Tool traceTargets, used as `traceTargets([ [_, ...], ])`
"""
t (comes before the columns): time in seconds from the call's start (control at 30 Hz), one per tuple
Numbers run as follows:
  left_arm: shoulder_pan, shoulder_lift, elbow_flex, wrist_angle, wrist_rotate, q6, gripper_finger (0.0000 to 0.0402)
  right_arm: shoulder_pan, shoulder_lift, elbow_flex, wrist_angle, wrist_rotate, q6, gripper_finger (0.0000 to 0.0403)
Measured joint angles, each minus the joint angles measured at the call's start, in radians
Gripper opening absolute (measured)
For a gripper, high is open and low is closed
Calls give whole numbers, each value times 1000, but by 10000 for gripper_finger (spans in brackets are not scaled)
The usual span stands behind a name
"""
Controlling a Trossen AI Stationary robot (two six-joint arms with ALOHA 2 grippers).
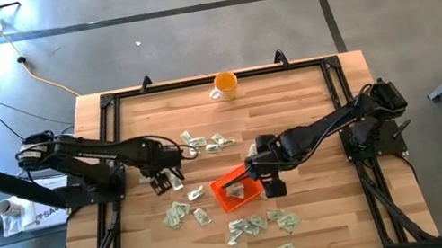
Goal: Pick and place Stevia / Truvia into bins
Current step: Put the stevia packet into the bin
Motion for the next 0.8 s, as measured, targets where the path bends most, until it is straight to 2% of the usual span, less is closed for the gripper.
traceTargets([
  [0.17, 0, 63, -4, 34, -5, 96, 314, 2, 0, 0, -35, 24, 20, 349],
  [0.37, 2, 147, -56, 39, -8, 148, 272, 2, 0, 0, -97, 26, 82, 347],
  [0.53, 2, 175, -66, 58, 7, 149, 217, 2, 0, 0, -126, 28, 108, 346],
  [0.8, 2, 176, -5, 62, 22, 129, 100, 2, 0, 0, -160, 28, 110, 346],
])
